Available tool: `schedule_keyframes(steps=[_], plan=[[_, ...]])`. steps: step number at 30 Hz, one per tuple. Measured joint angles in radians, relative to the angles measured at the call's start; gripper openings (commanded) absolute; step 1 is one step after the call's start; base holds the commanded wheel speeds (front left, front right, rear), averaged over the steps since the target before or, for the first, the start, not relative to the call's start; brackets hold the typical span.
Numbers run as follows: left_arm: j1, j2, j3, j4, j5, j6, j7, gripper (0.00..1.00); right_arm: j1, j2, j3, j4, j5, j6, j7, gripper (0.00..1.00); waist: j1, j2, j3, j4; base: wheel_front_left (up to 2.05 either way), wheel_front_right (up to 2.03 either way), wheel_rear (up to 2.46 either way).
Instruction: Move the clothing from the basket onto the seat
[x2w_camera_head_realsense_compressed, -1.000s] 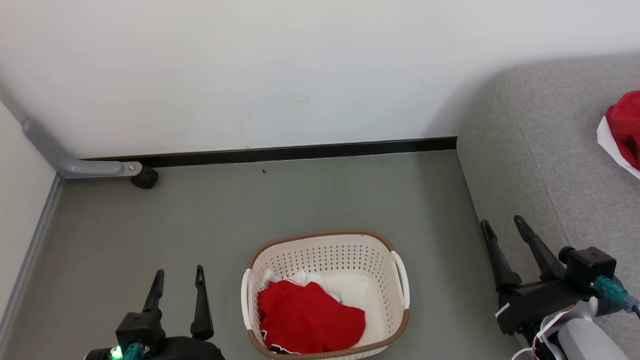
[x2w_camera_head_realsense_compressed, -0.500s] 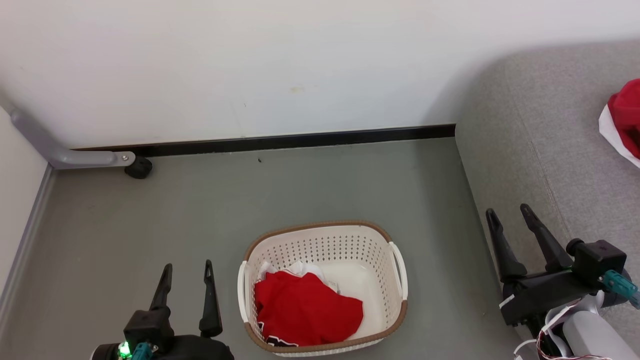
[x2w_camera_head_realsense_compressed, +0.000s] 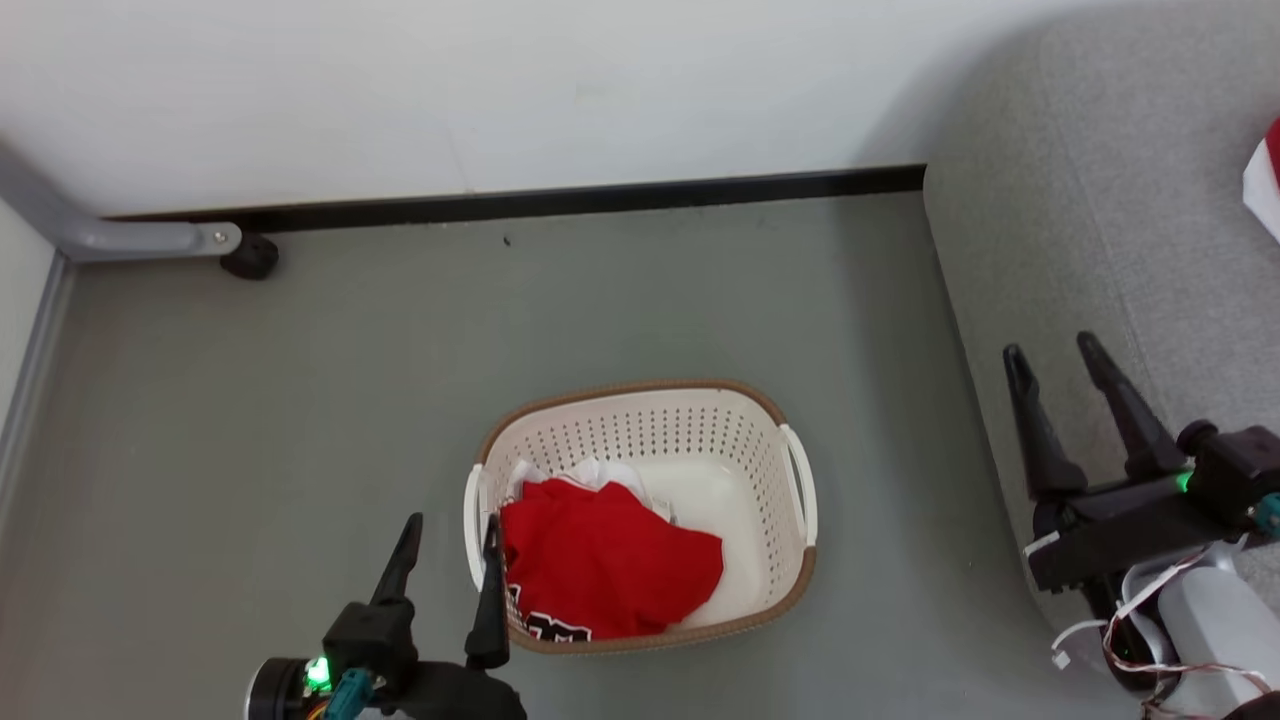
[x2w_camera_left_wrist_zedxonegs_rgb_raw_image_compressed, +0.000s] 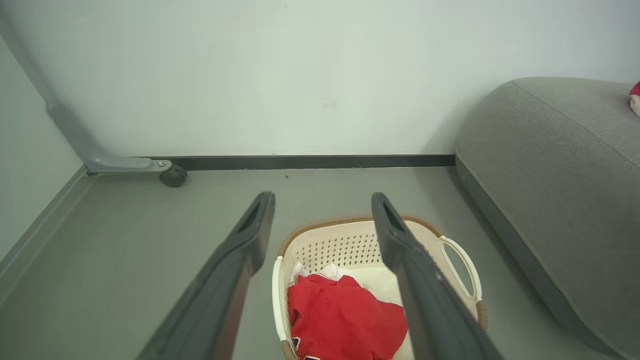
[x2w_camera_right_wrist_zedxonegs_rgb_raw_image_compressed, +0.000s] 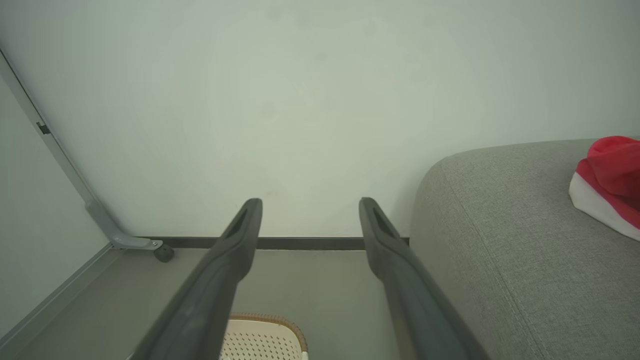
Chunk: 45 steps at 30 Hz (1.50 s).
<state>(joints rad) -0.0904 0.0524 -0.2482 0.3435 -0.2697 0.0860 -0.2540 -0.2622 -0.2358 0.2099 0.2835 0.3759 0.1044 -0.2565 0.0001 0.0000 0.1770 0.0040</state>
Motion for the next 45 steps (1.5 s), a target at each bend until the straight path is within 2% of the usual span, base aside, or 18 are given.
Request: schedule_keyframes(steps=[10, 19, 25, 37, 45], plan=[[-0.109, -0.007, -0.078, 0.079, -0.004, -0.008, 0.0, 1.0, -0.093, -0.014, -0.012, -0.067, -0.014, 0.001, 0.0, 1.0, 0.0001, 0.0001, 0.126, 0.001, 0.0, 0.0, 0.0], [-0.277, -0.009, -0.199, 0.139, -0.085, -0.007, 0.0, 1.0, -0.214, -0.025, 0.001, -0.121, -0.018, 0.008, 0.0, 1.0, 0.0002, 0.0001, 0.267, -0.011, 0.0, 0.0, 0.0], [-0.385, -0.009, -0.223, 0.228, -0.106, -0.009, 0.003, 1.0, -0.296, -0.02, 0.012, -0.15, -0.024, 0.011, 0.0, 1.0, 0.0002, 0.0002, 0.351, -0.026, 0.0, 0.0, 0.0], [-0.571, -0.012, -0.296, 0.391, -0.108, -0.034, 0.114, 1.0, -0.4, -0.01, 0.028, -0.196, -0.024, 0.012, 0.0, 1.0, 0.0001, 0.0002, 0.508, -0.069, 0.0, 0.0, 0.0], [-0.711, -0.013, -0.316, 0.507, -0.067, -0.032, 0.218, 1.0, -0.439, 0.004, 0.021, -0.233, -0.016, 0.015, 0.0, 1.0, 0.0001, 0.0002, 0.607, -0.102, 0.0, 0.0, 0.0]])
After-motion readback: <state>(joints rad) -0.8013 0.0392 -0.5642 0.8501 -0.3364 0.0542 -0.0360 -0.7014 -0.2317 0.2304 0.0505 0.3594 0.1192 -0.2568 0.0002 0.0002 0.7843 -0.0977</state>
